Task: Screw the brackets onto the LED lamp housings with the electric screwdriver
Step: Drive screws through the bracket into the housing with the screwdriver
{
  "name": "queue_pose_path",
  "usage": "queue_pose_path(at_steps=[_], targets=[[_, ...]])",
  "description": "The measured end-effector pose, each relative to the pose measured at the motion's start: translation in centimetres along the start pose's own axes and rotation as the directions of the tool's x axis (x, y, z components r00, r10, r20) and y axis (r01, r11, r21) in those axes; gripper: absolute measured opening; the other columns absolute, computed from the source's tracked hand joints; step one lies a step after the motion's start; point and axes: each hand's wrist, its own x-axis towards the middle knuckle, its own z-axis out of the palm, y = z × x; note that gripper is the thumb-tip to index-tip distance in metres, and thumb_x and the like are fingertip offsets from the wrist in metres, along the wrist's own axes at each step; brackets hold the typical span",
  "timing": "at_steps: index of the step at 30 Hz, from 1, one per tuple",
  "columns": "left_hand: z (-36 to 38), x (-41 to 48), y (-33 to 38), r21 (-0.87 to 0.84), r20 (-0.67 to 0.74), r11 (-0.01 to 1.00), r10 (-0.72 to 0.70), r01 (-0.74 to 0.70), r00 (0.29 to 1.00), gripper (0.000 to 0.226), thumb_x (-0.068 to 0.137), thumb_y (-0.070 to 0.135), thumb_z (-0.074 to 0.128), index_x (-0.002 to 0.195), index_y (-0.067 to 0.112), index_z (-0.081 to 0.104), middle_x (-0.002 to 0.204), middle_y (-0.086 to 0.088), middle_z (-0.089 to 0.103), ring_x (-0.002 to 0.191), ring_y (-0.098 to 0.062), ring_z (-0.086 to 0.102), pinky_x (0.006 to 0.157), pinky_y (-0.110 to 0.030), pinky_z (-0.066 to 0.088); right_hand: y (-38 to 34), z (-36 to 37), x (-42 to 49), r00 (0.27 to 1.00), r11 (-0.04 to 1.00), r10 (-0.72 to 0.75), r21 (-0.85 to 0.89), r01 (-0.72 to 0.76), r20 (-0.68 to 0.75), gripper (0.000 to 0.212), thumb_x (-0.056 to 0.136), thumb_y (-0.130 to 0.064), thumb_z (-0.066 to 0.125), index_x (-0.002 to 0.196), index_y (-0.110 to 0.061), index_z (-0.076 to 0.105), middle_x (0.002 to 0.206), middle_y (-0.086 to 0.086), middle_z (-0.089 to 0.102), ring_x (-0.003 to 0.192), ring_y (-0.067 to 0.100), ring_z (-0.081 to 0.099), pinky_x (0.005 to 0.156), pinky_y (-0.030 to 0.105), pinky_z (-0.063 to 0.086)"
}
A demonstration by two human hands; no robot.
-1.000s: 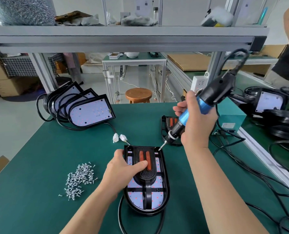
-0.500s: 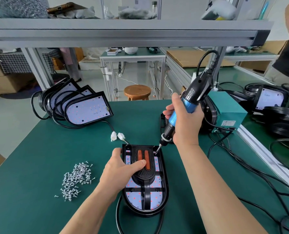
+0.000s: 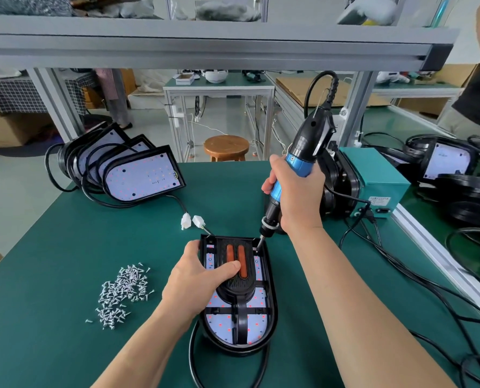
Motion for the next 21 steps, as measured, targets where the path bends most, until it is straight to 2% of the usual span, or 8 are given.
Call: queue_pose_path(at_steps=[3, 6, 10, 14, 18, 21], targets=[[0.1, 0.1, -0.2, -0.018, 0.001, 1.000, -0.005, 0.005, 1.000, 0.075, 0.045, 0.063, 0.078, 0.112, 0.038, 0.056, 0.096, 0.017, 0.074, 0.096, -0.014, 0.071, 0.092, -0.046, 0.055, 0.1, -0.1, 0.1, 0.999, 1.000, 0.024, -0.007, -0.024, 0.049, 0.016, 0.079, -0.013, 0.067, 0.072, -0.013, 0.052, 0.050, 0.000, 0.051, 0.043, 0.019, 0.052, 0.050, 0.029, 0.047], [-0.1, 0.2, -0.2, -0.045, 0.029, 0.999, -0.002, 0.003, 1.000, 0.070, 0.048, 0.059, 0.081, 0.110, 0.038, 0.057, 0.095, 0.017, 0.076, 0.095, -0.013, 0.072, 0.093, -0.045, 0.056, 0.1, -0.3, 0.1, 0.985, 0.998, 0.050, 0.020, -0.054, 0.167, 0.018, 0.081, -0.015, 0.069, 0.070, -0.016, 0.054, 0.053, 0.004, 0.052, 0.046, 0.022, 0.051, 0.051, 0.029, 0.048], [-0.3, 0.3, -0.2, -0.065, 0.037, 0.998, 0.002, 0.000, 0.999, 0.066, 0.049, 0.055, 0.083, 0.107, 0.037, 0.058, 0.095, 0.017, 0.076, 0.093, -0.012, 0.073, 0.093, -0.044, 0.056, -0.2, 0.0, -0.6, 0.956, 0.999, 0.038, 0.025, -0.047, 0.292, 0.009, 0.081, -0.014, 0.070, 0.078, -0.014, 0.061, 0.055, 0.005, 0.054, 0.047, 0.021, 0.051, 0.055, 0.029, 0.048], [-0.3, 0.0, 0.2, -0.065, 0.047, 0.998, 0.008, -0.005, 0.999, 0.067, 0.047, 0.055, 0.082, 0.106, 0.037, 0.058, 0.097, 0.014, 0.076, 0.094, -0.012, 0.073, 0.093, -0.043, 0.056, -1.2, -0.7, -0.8, 0.974, 0.994, 0.029, 0.093, -0.051, 0.225, 0.009, 0.082, -0.011, 0.071, 0.081, -0.012, 0.061, 0.057, 0.005, 0.054, 0.048, 0.022, 0.051, 0.054, 0.030, 0.047], [-0.2, -0.4, 0.6, -0.038, 0.048, 0.999, 0.014, -0.012, 0.999, 0.067, 0.046, 0.057, 0.079, 0.105, 0.035, 0.058, 0.099, 0.012, 0.074, 0.095, -0.013, 0.071, 0.094, -0.043, 0.056, -1.9, -2.1, -1.3, 0.993, 0.987, 0.031, 0.155, -0.048, 0.115, 0.011, 0.080, -0.012, 0.071, 0.077, -0.019, 0.063, 0.060, 0.005, 0.051, 0.051, 0.022, 0.051, 0.055, 0.031, 0.048], [0.0, -0.9, 1.0, 0.026, 0.029, 1.000, 0.005, -0.005, 1.000, 0.070, 0.044, 0.062, 0.075, 0.105, 0.035, 0.056, 0.101, 0.012, 0.072, 0.097, -0.013, 0.069, 0.093, -0.043, 0.055, -2.6, -3.2, -1.4, 0.968, 0.969, 0.073, 0.214, -0.126, 0.239, 0.014, 0.073, -0.015, 0.072, 0.083, -0.016, 0.063, 0.061, 0.006, 0.049, 0.053, 0.024, 0.049, 0.056, 0.029, 0.045]])
